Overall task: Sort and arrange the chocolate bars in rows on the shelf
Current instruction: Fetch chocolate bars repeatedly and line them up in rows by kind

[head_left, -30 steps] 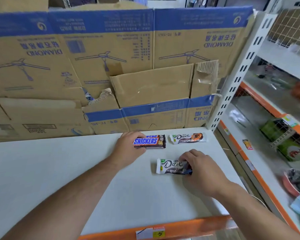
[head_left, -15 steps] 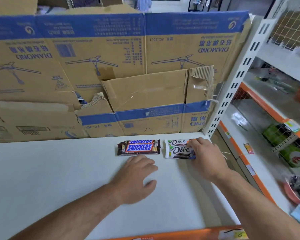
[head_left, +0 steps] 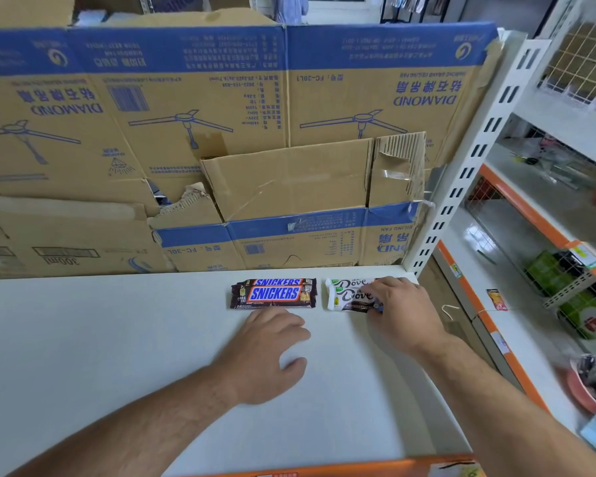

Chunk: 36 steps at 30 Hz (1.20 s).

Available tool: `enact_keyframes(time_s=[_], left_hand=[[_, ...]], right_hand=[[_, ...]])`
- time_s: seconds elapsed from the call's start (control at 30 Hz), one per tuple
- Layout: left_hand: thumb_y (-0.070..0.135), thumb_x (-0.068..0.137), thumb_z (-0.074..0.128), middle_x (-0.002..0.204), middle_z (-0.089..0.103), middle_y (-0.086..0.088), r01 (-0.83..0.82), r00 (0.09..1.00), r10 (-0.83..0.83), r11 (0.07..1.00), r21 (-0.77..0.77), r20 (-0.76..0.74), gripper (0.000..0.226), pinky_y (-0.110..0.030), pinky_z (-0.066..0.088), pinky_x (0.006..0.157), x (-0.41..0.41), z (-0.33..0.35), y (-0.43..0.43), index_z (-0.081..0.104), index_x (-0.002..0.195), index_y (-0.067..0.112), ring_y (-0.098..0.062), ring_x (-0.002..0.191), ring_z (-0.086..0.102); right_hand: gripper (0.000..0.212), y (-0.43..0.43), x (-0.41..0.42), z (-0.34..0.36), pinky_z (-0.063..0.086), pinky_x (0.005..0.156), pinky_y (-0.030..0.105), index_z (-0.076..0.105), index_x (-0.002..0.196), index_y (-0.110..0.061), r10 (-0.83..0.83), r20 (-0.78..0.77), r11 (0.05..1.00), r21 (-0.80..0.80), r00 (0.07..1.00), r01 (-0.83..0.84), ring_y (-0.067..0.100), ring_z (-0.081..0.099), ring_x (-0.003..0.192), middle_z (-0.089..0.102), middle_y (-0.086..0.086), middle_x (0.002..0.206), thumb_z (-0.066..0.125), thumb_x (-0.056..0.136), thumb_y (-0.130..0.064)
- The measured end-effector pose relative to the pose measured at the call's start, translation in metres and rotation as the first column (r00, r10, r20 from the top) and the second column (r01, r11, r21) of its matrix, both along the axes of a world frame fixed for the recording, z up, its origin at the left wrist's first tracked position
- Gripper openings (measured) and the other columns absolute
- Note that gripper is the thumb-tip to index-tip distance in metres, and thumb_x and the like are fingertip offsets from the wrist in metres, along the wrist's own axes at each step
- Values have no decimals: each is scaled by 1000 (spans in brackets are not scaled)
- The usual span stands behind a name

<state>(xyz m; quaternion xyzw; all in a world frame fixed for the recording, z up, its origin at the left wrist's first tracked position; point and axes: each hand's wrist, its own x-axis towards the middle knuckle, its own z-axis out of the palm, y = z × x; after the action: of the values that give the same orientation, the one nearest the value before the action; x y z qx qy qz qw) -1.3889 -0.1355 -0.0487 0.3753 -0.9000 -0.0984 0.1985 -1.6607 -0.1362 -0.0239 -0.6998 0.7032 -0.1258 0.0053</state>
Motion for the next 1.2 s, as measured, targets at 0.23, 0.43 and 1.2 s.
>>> enact_keyframes(time_s=[0.23, 0.43, 1.2], left_hand=[[42, 80, 58, 122, 57, 15, -18, 1000, 18, 1000, 6, 7, 35, -27, 28, 104, -1, 0, 1, 65, 113, 31, -11, 118, 45], [42, 81, 58, 122, 56, 17, -24, 1000, 23, 1000, 20, 16, 35, -24, 27, 105, -1, 0, 1, 64, 114, 32, -9, 119, 44], [58, 78, 48, 136, 49, 10, -210, 975, 207, 977, 27, 78, 59, -34, 31, 109, 69, 19, 25, 54, 130, 31, -13, 130, 38]], right_hand=[[46, -4, -4, 1, 38, 83, 28, 68, 112, -36, 22, 67, 1000, -2, 997, -22, 22, 57, 99, 66, -11, 109, 57, 70, -18], [43, -8, -8, 1, 37, 87, 31, 68, 109, -36, 42, 63, 999, -12, 997, -42, 20, 55, 97, 66, -12, 91, 59, 70, -21], [51, 79, 112, 13, 44, 91, 38, 59, 116, -35, 178, 20, 981, 68, 984, -179, 21, 52, 112, 59, -7, 120, 56, 70, -57]])
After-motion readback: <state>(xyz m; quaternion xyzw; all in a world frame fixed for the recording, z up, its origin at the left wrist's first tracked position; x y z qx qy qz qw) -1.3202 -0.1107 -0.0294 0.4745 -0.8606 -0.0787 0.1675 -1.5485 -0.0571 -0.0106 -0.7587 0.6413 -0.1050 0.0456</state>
